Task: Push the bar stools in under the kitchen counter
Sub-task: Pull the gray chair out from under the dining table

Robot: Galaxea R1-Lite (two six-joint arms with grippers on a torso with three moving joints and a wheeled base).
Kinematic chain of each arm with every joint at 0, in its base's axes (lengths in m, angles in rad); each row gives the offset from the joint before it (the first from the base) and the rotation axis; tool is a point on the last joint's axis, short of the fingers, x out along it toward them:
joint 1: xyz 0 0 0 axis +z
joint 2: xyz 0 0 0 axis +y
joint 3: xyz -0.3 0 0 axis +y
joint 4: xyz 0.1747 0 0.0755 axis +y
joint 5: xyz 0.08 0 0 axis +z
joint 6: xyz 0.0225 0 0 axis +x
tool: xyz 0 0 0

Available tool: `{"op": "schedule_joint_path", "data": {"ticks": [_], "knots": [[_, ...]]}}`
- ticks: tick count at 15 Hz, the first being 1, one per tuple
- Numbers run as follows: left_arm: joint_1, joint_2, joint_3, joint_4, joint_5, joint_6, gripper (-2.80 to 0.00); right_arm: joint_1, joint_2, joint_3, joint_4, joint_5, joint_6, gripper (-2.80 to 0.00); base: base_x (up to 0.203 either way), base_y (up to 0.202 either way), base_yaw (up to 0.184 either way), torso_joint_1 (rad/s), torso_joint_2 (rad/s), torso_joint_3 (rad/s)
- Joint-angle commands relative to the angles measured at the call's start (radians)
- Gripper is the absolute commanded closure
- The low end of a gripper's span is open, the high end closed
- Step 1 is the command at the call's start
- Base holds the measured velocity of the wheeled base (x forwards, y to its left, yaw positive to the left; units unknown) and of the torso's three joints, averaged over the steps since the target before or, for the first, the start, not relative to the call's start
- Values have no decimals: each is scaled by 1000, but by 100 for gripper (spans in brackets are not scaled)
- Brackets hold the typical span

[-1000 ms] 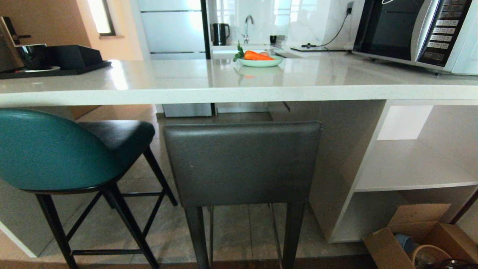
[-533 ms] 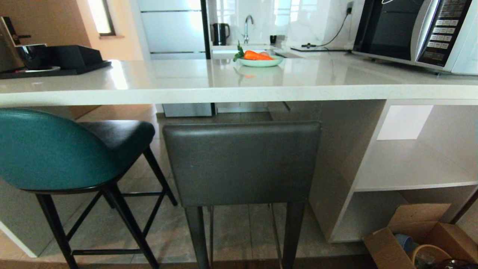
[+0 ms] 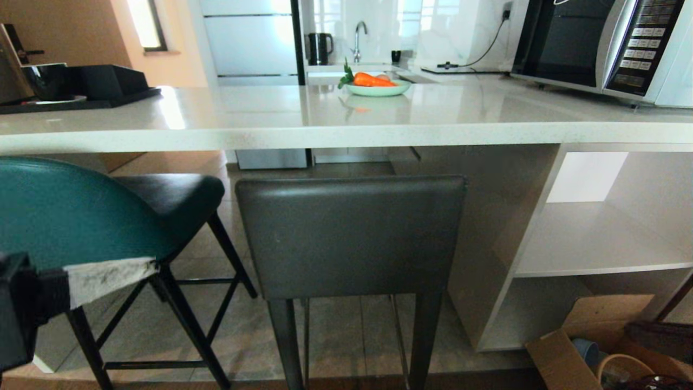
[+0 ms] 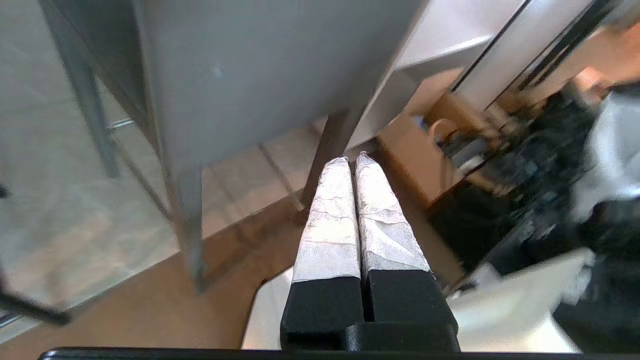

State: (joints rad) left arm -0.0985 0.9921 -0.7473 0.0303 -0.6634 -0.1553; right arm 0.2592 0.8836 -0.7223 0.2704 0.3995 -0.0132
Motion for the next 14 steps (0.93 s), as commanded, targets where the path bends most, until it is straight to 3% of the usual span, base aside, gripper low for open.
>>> {"op": "schedule_joint_path", "data": {"ticks": [1,2,4,7,10,14], "knots": [[189,153,-39,-19,-287,-2,0,-71,141,-18,-54,95,-32,0,0,0,0,0,0,0],[238,169,-37,-32,-366,-1,0,-143,172,-29,-79,173,-37,0,0,0,0,0,0,0],[279,203,-14,-51,-435,23,0,-300,283,-86,-108,427,-42,0,0,0,0,0,0,0],[263,242,57,-61,-533,65,0,-372,438,-161,-123,644,-47,0,0,0,0,0,0,0],[208,385,102,-220,-552,63,0,-376,594,-180,-148,730,-58,0,0,0,0,0,0,0],[193,575,78,-413,-541,52,0,-371,762,-206,-285,752,-61,0,0,0,0,0,0,0]]}}
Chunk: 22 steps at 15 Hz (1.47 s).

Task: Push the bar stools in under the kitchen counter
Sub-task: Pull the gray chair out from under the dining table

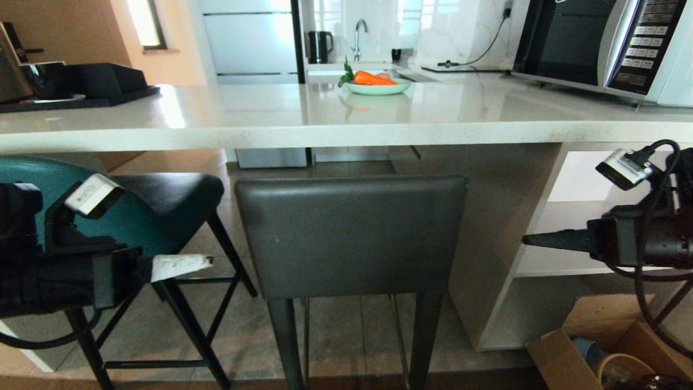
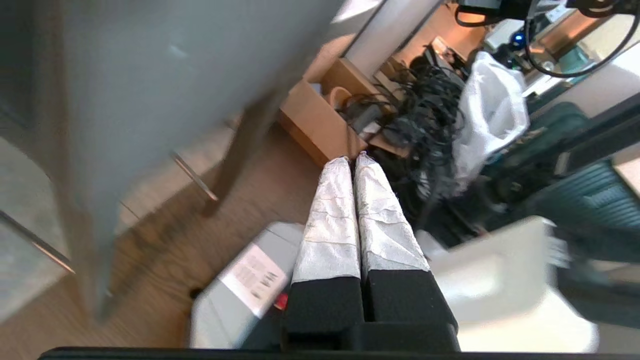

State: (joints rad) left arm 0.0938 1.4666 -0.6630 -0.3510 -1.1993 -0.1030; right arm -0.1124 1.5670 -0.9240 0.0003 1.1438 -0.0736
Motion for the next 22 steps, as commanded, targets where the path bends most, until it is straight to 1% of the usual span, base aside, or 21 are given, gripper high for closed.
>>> {"op": "schedule_joint_path", "data": {"ticks": [1,2,5,6,7,9,12,14,17,18,19,20,22], "knots": [[19,131,-2,-100,0,0,0,18,98,-4,-47,7,-3,0,0,0,0,0,0,0],[57,148,8,-162,1,-1,0,23,113,1,-69,5,-8,0,0,0,0,0,0,0],[158,193,29,-276,-10,11,0,30,134,0,-92,10,-35,0,0,0,0,0,0,0],[169,212,38,-319,-19,13,0,47,141,-15,-98,5,-49,0,0,0,0,0,0,0],[166,247,42,-354,-30,13,0,58,148,-46,-102,1,-58,0,0,0,0,0,0,0],[117,311,35,-434,-38,11,0,71,167,-77,-103,2,-57,0,0,0,0,0,0,0],[79,421,-40,-492,-30,7,0,71,219,-87,-106,3,-63,0,0,0,0,0,0,0],[40,443,-110,-502,-15,4,0,51,256,-89,-115,5,-62,0,0,0,0,0,0,0],[36,479,-162,-497,-8,2,0,42,268,-89,-153,4,-57,0,0,0,0,0,0,0],[35,492,-168,-496,-8,1,-280,37,265,-84,-154,4,-58,0,0,0,0,0,0,0],[31,492,-158,-498,-8,2,-280,37,262,-76,-156,4,-63,0,0,0,0,0,0,0],[26,492,-153,-504,-9,2,-280,38,262,-60,-175,4,-68,-280,0,0,0,0,0,0],[27,488,-138,-515,-8,15,-280,42,276,-57,-202,3,-66,-280,0,0,0,0,0,0]]}}
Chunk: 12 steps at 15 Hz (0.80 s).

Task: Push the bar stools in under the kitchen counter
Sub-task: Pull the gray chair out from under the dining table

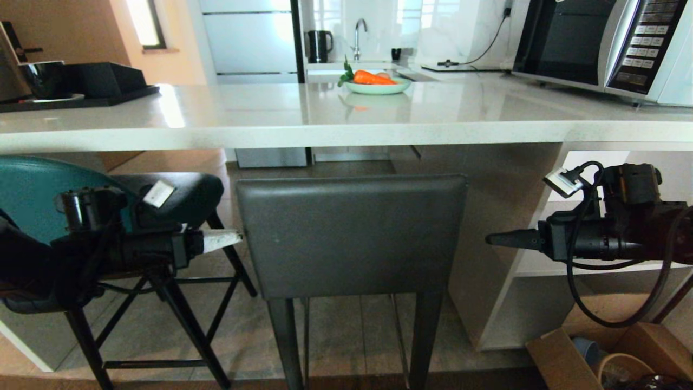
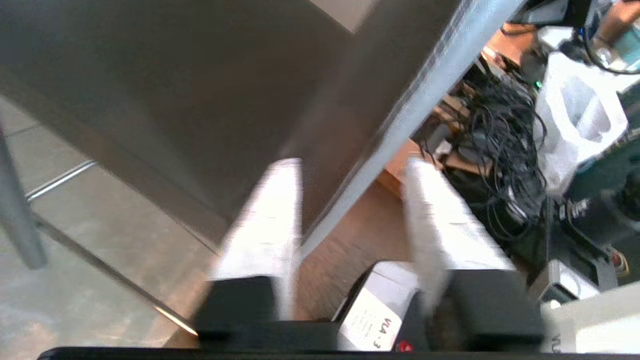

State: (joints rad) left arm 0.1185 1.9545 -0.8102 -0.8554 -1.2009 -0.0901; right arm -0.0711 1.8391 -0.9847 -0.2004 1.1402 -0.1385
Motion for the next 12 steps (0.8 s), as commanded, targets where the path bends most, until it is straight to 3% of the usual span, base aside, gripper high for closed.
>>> {"op": "schedule_joint_path", "data": {"ticks": [1,4,8,12], "knots": [[7,3,16,-41,-6,9,-280,0,17,4,-8,7,-1,-280,0,0,0,0,0,0],[-8,15,68,-135,-17,10,-280,-1,76,13,-116,15,1,-280,0,0,0,0,0,0],[-18,21,80,-178,-22,9,-280,14,177,94,-451,55,9,-280,0,0,0,0,0,0],[-6,94,74,-292,-21,-4,-280,62,208,38,-480,58,29,-280,0,0,0,0,0,0]]}}
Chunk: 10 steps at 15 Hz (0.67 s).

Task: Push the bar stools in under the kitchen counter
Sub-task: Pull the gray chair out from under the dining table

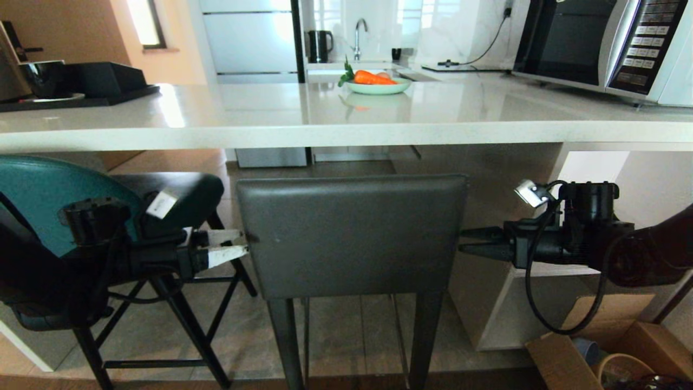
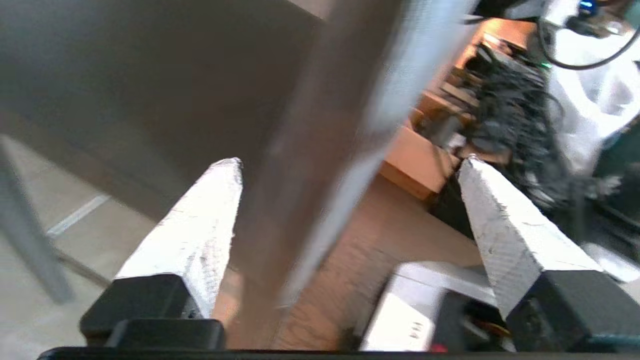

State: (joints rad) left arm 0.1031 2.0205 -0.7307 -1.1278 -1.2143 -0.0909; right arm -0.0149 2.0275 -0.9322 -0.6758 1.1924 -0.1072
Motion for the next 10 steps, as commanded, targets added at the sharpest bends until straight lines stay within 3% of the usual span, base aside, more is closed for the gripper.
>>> {"op": "schedule_joint_path", "data": {"ticks": [1,6,10], "knots": [[10,32,-10,-20,-7,-4,-280,6,27,-39,-5,4,-4,-280,0,0,0,0,0,0],[-10,45,-19,-18,-10,-4,-280,27,62,-150,4,10,37,-280,0,0,0,0,0,0],[-48,66,-7,-39,-8,-5,-280,66,76,-154,0,10,67,-280,0,0,0,0,0,0]]}}
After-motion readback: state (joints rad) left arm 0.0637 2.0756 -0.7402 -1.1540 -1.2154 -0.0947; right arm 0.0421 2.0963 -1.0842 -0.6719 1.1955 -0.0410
